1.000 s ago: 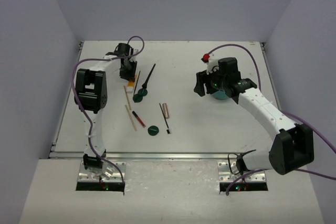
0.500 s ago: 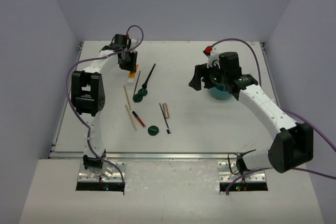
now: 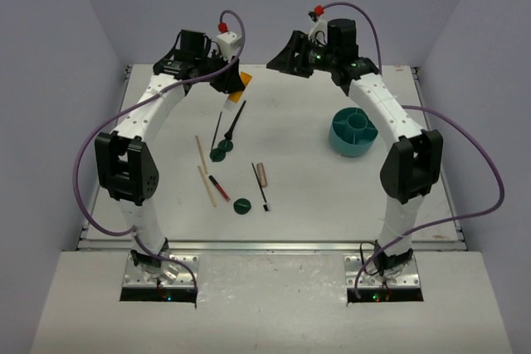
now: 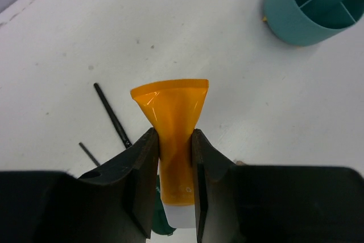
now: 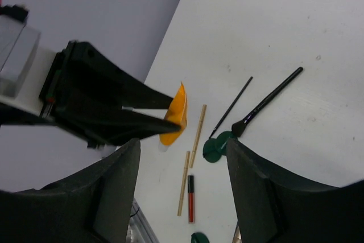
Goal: Organize the makeup
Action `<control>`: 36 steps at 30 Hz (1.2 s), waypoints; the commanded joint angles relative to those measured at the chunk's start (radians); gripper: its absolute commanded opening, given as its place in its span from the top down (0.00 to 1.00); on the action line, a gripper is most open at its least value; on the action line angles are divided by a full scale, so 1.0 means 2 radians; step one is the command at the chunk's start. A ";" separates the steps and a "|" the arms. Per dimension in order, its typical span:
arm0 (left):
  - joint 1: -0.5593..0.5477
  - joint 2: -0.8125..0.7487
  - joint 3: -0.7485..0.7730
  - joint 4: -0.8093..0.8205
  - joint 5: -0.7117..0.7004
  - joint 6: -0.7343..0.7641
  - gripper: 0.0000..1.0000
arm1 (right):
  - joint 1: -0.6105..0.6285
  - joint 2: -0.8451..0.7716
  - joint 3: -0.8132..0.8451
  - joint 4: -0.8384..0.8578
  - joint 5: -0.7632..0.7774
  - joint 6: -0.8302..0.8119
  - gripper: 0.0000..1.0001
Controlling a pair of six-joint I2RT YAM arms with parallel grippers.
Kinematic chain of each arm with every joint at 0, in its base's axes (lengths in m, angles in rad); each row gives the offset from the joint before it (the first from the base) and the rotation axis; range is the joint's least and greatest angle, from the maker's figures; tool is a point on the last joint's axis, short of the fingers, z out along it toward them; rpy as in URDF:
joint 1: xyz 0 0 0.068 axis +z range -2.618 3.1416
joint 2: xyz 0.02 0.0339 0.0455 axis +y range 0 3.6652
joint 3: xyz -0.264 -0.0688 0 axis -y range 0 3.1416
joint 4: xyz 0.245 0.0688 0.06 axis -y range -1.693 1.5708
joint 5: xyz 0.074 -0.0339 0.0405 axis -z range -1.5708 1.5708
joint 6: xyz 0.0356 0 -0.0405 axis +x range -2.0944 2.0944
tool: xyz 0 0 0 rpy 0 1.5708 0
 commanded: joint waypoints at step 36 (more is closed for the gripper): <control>-0.045 -0.005 0.004 0.027 -0.001 0.015 1.00 | 0.045 0.100 -0.021 0.112 -0.074 0.150 0.87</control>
